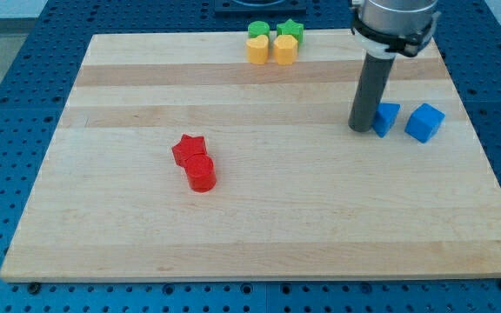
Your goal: Move arm to the left of green circle
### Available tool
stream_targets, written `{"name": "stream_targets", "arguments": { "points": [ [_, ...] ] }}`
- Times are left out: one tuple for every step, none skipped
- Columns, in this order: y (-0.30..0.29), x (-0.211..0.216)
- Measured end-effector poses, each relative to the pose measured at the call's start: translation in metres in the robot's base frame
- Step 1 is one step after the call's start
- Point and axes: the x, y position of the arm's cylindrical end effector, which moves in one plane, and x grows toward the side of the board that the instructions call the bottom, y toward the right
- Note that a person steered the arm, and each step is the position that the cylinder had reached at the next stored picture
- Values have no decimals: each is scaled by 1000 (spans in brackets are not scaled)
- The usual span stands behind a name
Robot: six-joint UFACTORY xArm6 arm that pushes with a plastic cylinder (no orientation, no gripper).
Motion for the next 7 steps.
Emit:
{"name": "stream_targets", "arguments": {
  "points": [
    [-21,-25],
    [-48,-50],
    [-75,-76],
    [-106,-81],
    [-138,-86],
    [-168,-95],
    [-199,-108]
  ]
}}
